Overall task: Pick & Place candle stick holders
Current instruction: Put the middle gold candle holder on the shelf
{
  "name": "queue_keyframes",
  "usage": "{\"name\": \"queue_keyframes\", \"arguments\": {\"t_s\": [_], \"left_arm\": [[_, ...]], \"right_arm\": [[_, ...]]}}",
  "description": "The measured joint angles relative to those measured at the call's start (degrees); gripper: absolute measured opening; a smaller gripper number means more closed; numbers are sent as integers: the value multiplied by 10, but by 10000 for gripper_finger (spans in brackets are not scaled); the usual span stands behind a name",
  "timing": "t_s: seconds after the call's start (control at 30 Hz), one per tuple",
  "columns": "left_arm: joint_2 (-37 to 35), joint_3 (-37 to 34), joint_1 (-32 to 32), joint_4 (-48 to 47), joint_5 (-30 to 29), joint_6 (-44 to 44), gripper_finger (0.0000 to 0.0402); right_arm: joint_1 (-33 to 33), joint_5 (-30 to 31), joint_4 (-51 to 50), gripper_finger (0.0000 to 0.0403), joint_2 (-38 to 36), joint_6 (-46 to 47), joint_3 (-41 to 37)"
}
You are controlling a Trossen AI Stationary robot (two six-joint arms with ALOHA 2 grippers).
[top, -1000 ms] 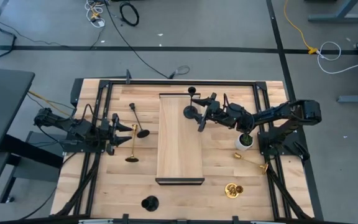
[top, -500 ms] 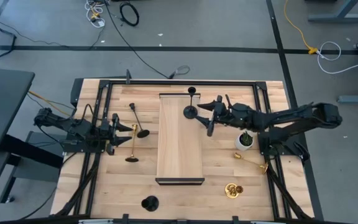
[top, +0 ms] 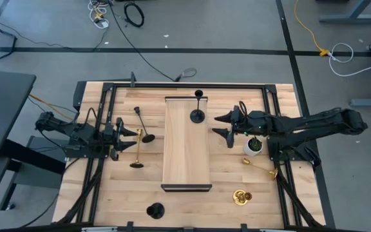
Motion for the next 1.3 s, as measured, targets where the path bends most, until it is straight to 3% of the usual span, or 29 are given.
{"name": "queue_keyframes", "arguments": {"t_s": [0.4,0.77,1.03,1.3], "left_arm": [[0,0,0,0,0,0,181],[0,0,0,0,0,0,181],[0,0,0,0,0,0,181],[0,0,0,0,0,-1,181]], "right_arm": [[33,-30,-187,265,-72,167,0],[55,-165,-321,240,-102,348,0],[85,-287,-338,201,-107,487,0],[147,-337,-360,161,-110,642,0]]}}
